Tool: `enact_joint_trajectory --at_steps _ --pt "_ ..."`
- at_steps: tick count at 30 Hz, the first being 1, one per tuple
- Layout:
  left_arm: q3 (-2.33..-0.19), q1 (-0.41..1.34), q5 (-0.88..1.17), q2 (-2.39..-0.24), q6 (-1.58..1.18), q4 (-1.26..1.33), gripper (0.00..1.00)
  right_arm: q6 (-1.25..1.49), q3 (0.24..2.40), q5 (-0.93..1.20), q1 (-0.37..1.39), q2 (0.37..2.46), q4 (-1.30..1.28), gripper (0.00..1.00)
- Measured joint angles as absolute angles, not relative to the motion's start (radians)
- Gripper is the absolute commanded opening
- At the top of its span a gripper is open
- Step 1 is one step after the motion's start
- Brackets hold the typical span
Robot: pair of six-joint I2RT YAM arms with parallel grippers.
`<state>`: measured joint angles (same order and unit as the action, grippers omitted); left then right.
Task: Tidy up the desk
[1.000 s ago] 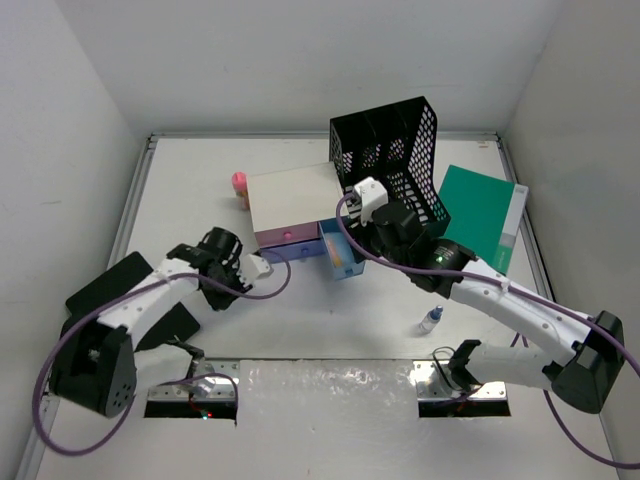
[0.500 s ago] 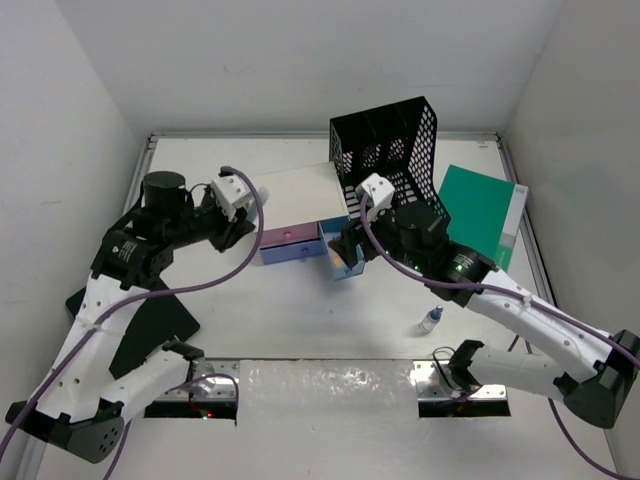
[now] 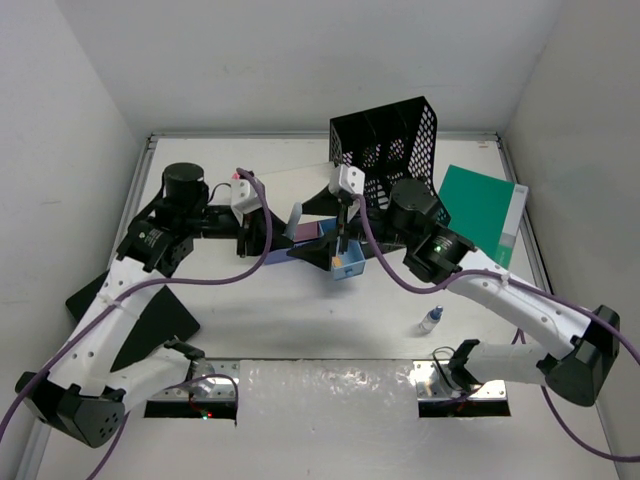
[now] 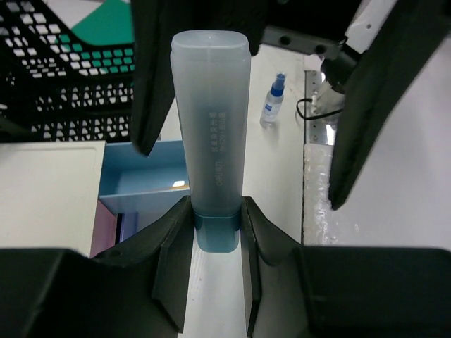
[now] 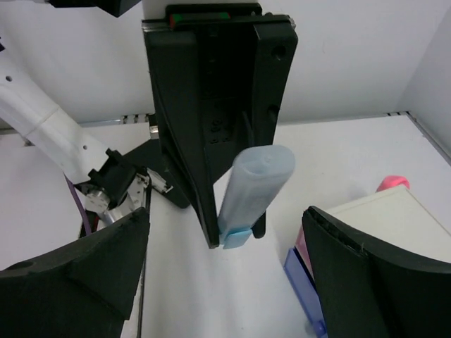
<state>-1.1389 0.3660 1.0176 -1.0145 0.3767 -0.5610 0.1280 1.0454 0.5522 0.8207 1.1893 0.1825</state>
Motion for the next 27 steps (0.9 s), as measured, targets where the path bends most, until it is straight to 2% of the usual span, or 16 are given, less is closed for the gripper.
enact_joint_trajectory --at_steps 2,4,9,10,12,13,15,16,17,18,19,22,27 --pt "-1.139 0.366 1.038 -1.005 0.384 -0.557 0.0 0.129 1.054 0.567 0.821 1.208 0.193 0.84" --pt "-1.139 0.366 1.054 -0.999 0.393 -0.559 0.0 0.13 1.058 0.572 0.821 1.218 0.203 0.79" --pt "-1.139 0.367 1.078 -0.995 0.426 -0.57 0.0 0.14 1.069 0.587 0.821 1.24 0.24 0.54" --pt "-1.139 0.367 1.081 -0.995 0.43 -0.571 0.0 0.146 1.073 0.59 0.821 1.244 0.249 0.41" --pt "-1.139 0.367 1.079 -0.995 0.438 -0.572 0.0 0.159 1.081 0.603 0.821 1.252 0.262 0.26" --pt "-1.139 0.367 1.078 -0.995 0.44 -0.569 0.0 0.165 1.084 0.609 0.821 1.255 0.265 0.11" --pt "-1.139 0.367 1.076 -0.992 0.44 -0.572 0.0 0.174 1.085 0.613 0.823 1.259 0.27 0.0" --pt "-1.139 0.367 1.073 -0.992 0.436 -0.572 0.08 0.174 1.085 0.611 0.823 1.259 0.271 0.0" --pt "-1.139 0.367 1.066 -0.992 0.428 -0.57 0.6 0.174 1.085 0.606 0.823 1.259 0.271 0.0" --pt "-1.139 0.367 1.057 -0.992 0.43 -0.565 0.91 0.176 1.085 0.594 0.823 1.259 0.268 0.0" --pt "-1.139 0.368 1.039 -0.991 0.422 -0.561 1.0 0.176 1.085 0.57 0.823 1.258 0.262 0.0" --pt "-1.147 0.373 0.889 -0.989 0.402 -0.559 1.0 0.171 1.089 0.409 0.826 1.245 0.192 0.0" --pt "-1.185 0.374 0.4 -0.991 0.374 -0.533 1.0 0.18 1.128 -0.108 0.826 1.221 -0.04 0.0"
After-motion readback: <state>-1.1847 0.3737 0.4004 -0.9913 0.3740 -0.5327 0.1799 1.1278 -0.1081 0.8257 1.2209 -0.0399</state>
